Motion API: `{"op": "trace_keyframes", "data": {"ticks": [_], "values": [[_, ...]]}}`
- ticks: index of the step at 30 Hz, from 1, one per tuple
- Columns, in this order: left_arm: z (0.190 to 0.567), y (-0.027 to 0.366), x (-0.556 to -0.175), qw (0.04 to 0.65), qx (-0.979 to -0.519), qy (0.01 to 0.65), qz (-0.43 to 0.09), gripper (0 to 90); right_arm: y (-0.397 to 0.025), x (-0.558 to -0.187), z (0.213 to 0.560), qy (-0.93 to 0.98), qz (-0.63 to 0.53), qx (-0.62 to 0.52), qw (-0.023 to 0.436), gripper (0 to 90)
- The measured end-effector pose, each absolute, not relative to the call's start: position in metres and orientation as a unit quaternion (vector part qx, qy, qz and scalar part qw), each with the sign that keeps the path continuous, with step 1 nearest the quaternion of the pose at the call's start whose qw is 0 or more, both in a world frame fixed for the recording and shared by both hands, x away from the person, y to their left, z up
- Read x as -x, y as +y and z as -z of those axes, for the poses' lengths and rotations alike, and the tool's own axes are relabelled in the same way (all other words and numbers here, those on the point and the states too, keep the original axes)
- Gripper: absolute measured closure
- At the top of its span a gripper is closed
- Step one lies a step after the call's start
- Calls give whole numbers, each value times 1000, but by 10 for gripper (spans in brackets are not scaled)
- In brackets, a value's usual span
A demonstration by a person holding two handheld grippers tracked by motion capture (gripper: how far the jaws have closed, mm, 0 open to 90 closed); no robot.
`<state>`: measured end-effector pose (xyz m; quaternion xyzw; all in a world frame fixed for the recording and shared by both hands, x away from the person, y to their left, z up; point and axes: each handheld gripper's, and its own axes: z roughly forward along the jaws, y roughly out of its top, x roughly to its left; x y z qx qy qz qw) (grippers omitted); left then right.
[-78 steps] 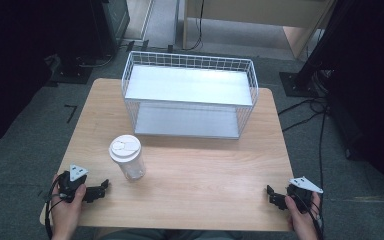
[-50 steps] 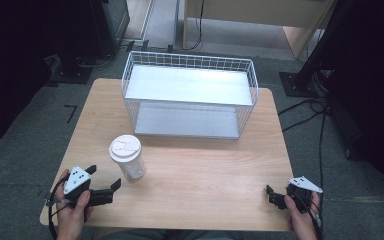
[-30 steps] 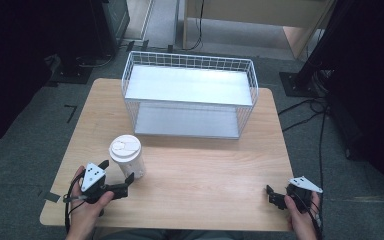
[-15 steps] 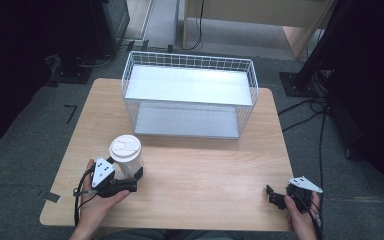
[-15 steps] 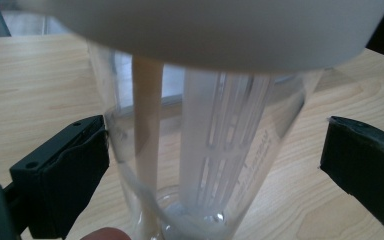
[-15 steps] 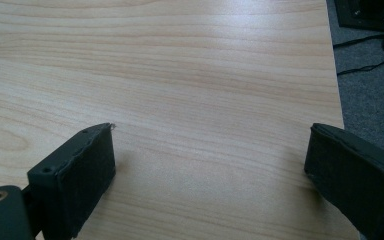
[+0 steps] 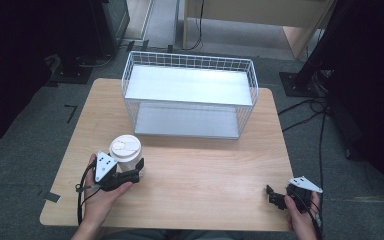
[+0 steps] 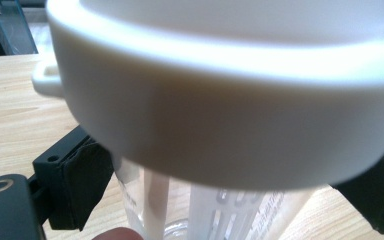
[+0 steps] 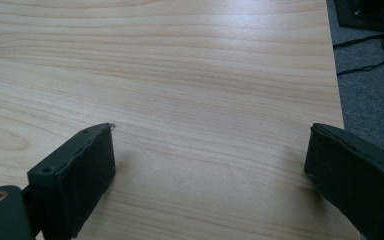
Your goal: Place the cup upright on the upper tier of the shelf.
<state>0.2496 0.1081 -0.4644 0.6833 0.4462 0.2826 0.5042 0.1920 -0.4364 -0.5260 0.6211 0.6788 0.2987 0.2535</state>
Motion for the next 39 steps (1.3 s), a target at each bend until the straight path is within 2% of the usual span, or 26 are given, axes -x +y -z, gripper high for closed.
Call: {"op": "trace_keyframes", "data": {"ticks": [6, 7, 27, 39], "values": [[461, 107, -250, 506, -680, 447, -288, 97, -436, -192, 526, 679, -298, -621, 254, 59], [459, 106, -251, 502, -679, 446, -296, 138, -436, -192, 526, 679, -298, -621, 254, 59], [450, 105, -252, 507, -674, 443, -303, 161, -436, -192, 526, 679, -298, -621, 254, 59], [429, 103, -256, 528, -662, 434, -308, 162, -436, -192, 526, 679, -298, -621, 254, 59]]}}
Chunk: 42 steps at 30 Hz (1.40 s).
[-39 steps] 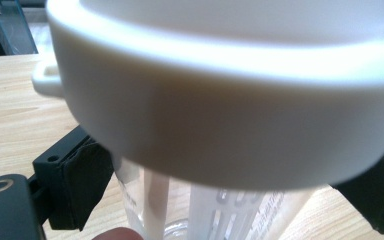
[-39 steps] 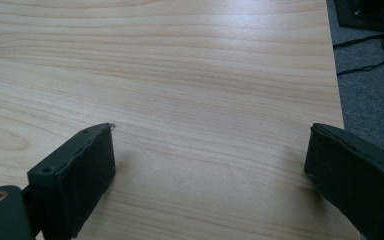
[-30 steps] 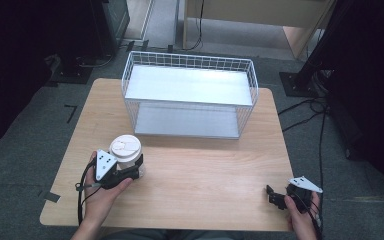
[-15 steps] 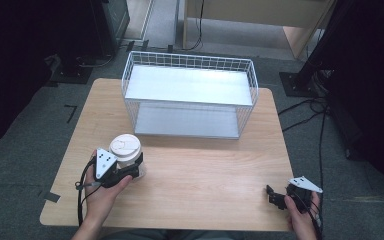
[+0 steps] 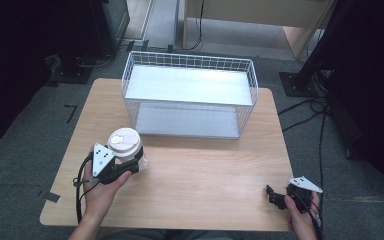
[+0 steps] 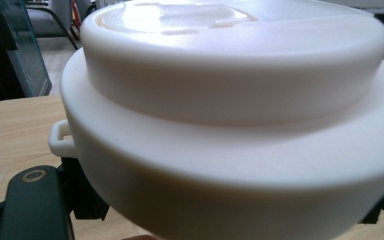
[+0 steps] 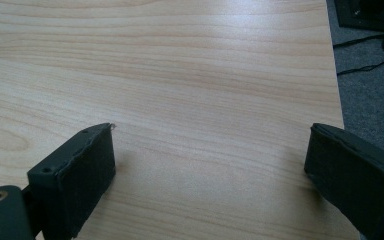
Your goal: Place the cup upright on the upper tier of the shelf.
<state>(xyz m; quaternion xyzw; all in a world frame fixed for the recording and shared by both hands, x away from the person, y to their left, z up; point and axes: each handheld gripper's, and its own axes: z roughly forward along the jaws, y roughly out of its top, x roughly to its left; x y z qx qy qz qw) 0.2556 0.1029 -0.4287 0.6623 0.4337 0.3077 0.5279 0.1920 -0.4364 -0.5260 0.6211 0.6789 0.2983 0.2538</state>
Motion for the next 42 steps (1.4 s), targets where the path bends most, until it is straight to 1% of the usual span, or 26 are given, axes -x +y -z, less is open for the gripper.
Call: {"op": "trace_keyframes", "data": {"ticks": [8, 14, 22, 26, 35, 42], "values": [[412, 101, -260, 541, -650, 427, -321, 162, -436, -192, 526, 679, -298, -621, 254, 59], [399, 93, -266, 554, -639, 416, -336, 162, -436, -192, 526, 679, -299, -621, 254, 59], [385, 82, -269, 566, -635, 395, -347, 162, -437, -192, 526, 679, -299, -620, 254, 59], [374, 75, -273, 564, -635, 384, -363, 162, -437, -192, 526, 679, -299, -621, 254, 59], [353, 68, -282, 569, -626, 380, -373, 162, -437, -192, 526, 679, -299, -621, 254, 59], [337, 66, -292, 581, -616, 384, -369, 162, -437, -192, 526, 679, -299, -620, 254, 59]]}}
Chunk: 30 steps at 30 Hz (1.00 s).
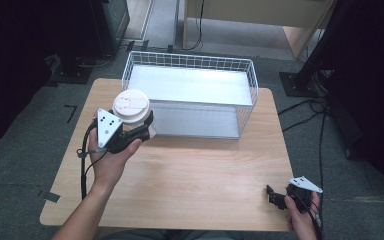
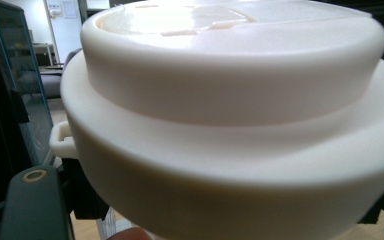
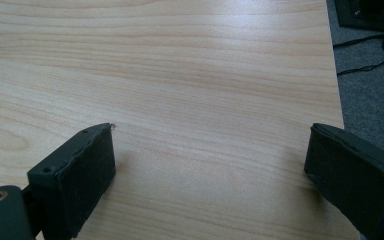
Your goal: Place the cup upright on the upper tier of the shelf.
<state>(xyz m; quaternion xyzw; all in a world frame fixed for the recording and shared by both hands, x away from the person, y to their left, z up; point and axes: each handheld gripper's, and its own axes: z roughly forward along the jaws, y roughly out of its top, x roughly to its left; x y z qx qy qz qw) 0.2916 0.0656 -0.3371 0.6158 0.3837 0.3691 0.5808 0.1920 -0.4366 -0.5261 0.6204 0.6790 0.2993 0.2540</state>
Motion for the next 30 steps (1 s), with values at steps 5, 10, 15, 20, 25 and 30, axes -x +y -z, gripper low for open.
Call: {"op": "trace_keyframes", "data": {"ticks": [5, 10, 15, 20, 25, 30], "values": [[327, 61, -298, 580, -616, 377, -376, 162, -437, -192, 526, 679, -299, -621, 254, 59], [317, 57, -304, 585, -609, 373, -384, 162, -437, -192, 526, 679, -299, -620, 254, 58], [307, 55, -311, 589, -602, 372, -390, 162, -437, -192, 526, 679, -299, -620, 254, 59], [298, 50, -316, 591, -601, 364, -396, 162, -436, -192, 526, 681, -300, -618, 253, 59], [296, 44, -324, 586, -605, 353, -408, 162, -436, -192, 526, 683, -301, -616, 252, 59], [292, 38, -342, 585, -605, 359, -404, 162, -436, -192, 526, 682, -301, -616, 252, 59]]}}
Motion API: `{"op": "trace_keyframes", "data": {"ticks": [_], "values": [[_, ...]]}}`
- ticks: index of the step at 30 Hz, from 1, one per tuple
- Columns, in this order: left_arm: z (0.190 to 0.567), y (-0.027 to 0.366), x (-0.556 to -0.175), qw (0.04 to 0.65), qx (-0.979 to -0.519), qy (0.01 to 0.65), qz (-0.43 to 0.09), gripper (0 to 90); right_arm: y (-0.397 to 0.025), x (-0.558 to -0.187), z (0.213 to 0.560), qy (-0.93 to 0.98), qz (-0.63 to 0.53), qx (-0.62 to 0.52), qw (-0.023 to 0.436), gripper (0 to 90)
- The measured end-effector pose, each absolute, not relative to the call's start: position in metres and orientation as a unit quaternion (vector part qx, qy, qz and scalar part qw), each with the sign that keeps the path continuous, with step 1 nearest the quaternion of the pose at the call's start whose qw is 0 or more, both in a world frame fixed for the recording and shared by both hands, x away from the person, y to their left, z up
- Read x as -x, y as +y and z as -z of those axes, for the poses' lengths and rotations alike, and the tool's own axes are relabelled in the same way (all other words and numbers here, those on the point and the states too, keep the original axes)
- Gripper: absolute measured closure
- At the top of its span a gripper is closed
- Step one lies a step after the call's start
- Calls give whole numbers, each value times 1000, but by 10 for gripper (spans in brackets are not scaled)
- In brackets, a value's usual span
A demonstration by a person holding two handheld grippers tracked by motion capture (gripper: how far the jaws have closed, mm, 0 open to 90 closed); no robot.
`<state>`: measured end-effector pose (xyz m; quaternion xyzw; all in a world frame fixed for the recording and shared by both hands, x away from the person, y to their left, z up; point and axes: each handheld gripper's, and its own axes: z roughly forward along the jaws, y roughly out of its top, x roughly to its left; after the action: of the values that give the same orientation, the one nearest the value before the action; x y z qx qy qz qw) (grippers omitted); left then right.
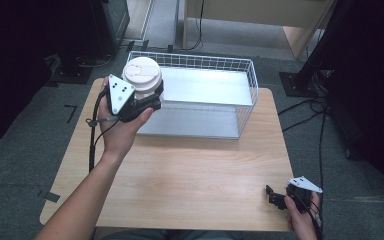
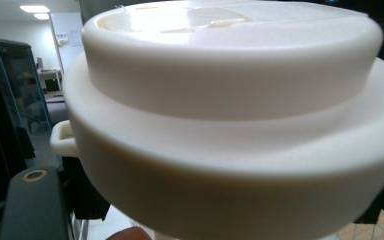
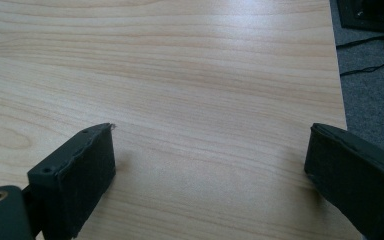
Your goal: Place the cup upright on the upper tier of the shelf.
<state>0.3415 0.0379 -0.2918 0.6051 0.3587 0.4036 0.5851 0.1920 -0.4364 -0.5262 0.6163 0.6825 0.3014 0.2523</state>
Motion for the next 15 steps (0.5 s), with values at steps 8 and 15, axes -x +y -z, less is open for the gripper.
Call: {"op": "trace_keyframes", "data": {"ticks": [8, 15], "values": [[286, 32, -365, 583, -601, 366, -406, 162, -436, -192, 526, 684, -302, -615, 251, 59], [280, 28, -389, 574, -602, 380, -404, 162, -436, -192, 526, 685, -303, -614, 250, 60]]}}
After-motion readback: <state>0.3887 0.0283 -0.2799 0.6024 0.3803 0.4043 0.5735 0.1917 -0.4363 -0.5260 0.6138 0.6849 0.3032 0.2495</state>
